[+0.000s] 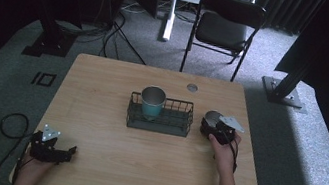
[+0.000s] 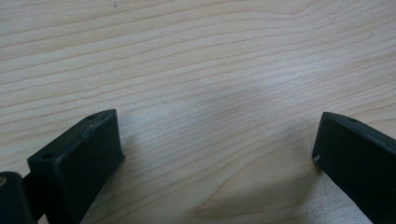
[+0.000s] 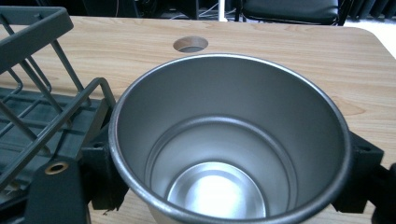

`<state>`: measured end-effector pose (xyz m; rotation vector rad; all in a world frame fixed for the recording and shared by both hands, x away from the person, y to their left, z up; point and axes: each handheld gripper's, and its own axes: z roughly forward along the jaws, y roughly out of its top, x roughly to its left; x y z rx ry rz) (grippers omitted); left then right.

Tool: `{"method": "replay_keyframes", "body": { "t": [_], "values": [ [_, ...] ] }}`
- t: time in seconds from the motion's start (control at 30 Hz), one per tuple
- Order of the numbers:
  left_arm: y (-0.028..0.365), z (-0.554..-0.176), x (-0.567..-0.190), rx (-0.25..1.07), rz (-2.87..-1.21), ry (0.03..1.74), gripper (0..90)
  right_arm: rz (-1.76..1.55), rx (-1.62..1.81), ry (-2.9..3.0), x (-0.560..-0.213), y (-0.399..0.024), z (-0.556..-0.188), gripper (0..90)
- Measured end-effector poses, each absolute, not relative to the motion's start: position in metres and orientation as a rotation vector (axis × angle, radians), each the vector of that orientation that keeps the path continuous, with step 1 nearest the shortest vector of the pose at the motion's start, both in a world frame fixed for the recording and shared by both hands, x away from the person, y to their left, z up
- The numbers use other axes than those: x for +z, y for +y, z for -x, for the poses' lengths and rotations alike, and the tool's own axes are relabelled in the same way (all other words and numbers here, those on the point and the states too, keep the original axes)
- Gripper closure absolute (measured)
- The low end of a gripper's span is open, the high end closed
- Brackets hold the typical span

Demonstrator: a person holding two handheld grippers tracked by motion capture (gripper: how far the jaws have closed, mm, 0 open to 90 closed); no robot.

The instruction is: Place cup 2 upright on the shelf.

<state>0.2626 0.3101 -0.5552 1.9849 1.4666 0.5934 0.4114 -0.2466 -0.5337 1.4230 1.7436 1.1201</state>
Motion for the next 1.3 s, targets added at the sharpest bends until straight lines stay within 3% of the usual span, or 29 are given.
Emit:
{"method": "replay_keyframes", "body": {
  "t": [1.3],
  "values": [
    [0.31, -0.263, -0.555, 0.594, -1.985, 1.467, 2.0, -1.29, 1.221, 1.802, -0.449, -0.238, -0.405, 18.2]
  ]
}}
